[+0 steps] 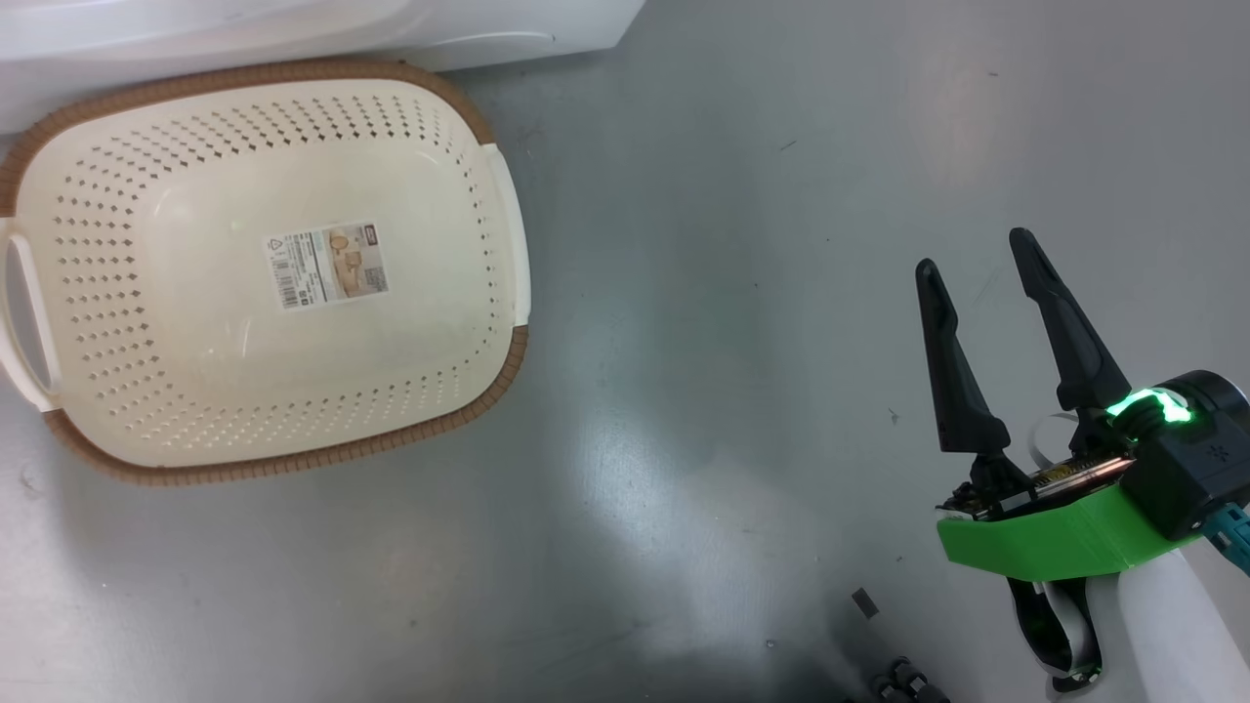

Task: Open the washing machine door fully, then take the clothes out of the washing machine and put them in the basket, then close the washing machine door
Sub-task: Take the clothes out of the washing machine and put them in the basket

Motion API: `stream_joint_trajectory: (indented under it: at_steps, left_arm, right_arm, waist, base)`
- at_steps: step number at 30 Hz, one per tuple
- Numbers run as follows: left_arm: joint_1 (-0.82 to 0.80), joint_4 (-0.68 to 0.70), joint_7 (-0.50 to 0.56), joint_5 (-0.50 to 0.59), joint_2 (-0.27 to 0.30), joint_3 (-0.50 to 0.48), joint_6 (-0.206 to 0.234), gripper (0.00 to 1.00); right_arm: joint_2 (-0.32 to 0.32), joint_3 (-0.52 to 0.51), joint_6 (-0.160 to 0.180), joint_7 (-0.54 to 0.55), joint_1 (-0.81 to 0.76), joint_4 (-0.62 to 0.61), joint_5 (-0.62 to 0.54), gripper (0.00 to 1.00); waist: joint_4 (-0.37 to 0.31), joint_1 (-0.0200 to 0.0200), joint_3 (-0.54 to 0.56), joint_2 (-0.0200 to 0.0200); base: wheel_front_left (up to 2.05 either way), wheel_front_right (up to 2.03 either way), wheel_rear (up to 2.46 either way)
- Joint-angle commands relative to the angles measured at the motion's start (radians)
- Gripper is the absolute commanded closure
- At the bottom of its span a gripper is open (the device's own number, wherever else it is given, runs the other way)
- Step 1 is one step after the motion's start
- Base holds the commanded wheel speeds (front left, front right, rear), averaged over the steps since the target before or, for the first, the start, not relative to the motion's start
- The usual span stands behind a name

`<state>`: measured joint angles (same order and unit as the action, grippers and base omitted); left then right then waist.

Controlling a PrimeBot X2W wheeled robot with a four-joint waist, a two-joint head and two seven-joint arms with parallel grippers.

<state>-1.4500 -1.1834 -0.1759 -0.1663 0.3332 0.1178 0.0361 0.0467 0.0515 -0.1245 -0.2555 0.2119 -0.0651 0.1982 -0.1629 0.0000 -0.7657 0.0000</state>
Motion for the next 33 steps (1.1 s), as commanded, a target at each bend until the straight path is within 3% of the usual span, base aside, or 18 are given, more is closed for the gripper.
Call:
stream_joint_trajectory:
  at_steps: [1, 8, 9, 11, 13, 25, 33]
  left_arm:
    - [0.007, 0.000, 0.010, 0.015, 0.054, 0.000, 0.005, 0.00]
    - [-0.003, -0.035, 0.009, 0.018, 0.058, 0.024, -0.019, 0.00]
    - [-0.004, -0.038, 0.007, 0.017, 0.058, 0.027, -0.026, 0.12]
    - [-0.007, -0.043, 0.005, 0.015, 0.057, 0.031, -0.036, 0.62]
    - [-0.010, -0.048, 0.005, 0.012, 0.057, 0.035, -0.043, 1.00]
    - [-0.037, -0.026, -0.059, -0.006, 0.051, 0.043, -0.043, 1.00]
    - [-0.051, -0.037, -0.056, 0.101, 0.070, 0.161, -0.024, 1.00]
  right_arm:
    - [0.004, 0.026, -0.006, -0.006, -0.024, -0.025, 0.012, 0.00]
    - [0.004, 0.030, -0.006, -0.006, -0.023, -0.032, 0.020, 0.00]
    - [0.004, 0.031, -0.006, -0.006, -0.023, -0.033, 0.022, 0.00]
    - [0.004, 0.032, -0.006, -0.006, -0.023, -0.037, 0.026, 0.00]
    - [0.004, 0.033, -0.006, -0.006, -0.023, -0.040, 0.027, 0.00]
    - [0.004, 0.033, -0.006, -0.006, -0.019, -0.038, 0.030, 0.00]
    - [0.004, 0.036, -0.006, -0.006, -0.023, -0.028, 0.035, 0.00]
  waist:
    - [-0.001, 0.0000, -0.002, 0.0000]
    - [-0.009, 0.0000, -0.007, 0.0000]
    - [-0.010, 0.0000, -0.008, 0.0000]
    - [-0.011, 0.0000, -0.010, 0.0000]
    - [-0.011, 0.0000, -0.011, 0.0000]
    - [-0.008, 0.0000, -0.014, 0.0000]
    - [-0.004, 0.0000, -0.004, 0.0000]
  base:
    - [0.00, 0.00, 0.00]
    - [0.00, 0.00, 0.00]
    - [0.00, 0.00, 0.00]
    - [0.00, 0.00, 0.00]
    - [0.00, 0.00, 0.00]
    - [0.00, 0.00, 0.00]
    - [0.00, 0.00, 0.00]
